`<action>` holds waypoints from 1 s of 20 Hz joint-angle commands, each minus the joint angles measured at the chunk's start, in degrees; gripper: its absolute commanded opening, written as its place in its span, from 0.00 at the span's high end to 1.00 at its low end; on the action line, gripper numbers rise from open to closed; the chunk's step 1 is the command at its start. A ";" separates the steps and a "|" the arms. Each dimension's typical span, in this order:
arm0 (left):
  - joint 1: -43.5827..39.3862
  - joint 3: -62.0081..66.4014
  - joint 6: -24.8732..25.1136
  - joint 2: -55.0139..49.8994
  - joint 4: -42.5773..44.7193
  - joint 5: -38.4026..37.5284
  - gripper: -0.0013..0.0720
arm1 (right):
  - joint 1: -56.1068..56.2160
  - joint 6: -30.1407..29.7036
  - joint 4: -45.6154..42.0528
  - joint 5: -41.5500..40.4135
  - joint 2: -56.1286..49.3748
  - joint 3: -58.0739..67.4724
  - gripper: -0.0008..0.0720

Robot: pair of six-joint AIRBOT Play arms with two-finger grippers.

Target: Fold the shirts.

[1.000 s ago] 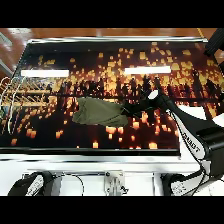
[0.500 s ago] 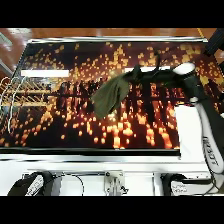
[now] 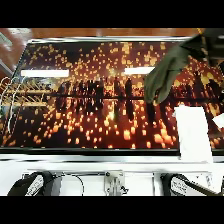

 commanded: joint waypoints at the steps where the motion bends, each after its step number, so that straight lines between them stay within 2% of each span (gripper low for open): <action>1: -0.02 -0.02 0.28 0.04 0.00 -1.07 0.94 | -5.38 2.82 -14.91 2.95 0.57 1.64 0.89; 4: -0.02 -0.02 0.28 0.02 0.00 -1.18 0.94 | -5.49 3.45 -20.04 2.05 -1.33 1.64 0.89; 13: -0.02 -0.02 0.09 -1.05 -0.02 -1.01 0.94 | -5.55 4.46 -18.03 -10.14 -4.66 1.64 0.89; 16: -0.02 0.00 0.09 -1.05 -0.02 -1.01 0.94 | -5.55 9.14 -22.40 -8.04 -4.66 1.64 0.89; 17: -0.02 0.00 0.09 -1.03 -0.02 -1.03 0.94 | -5.55 9.09 -25.03 -6.58 -4.66 1.64 0.89; 20: -0.02 0.00 0.11 -0.85 0.00 -1.05 0.94 | -5.55 3.58 -34.49 -1.79 -4.66 1.64 0.89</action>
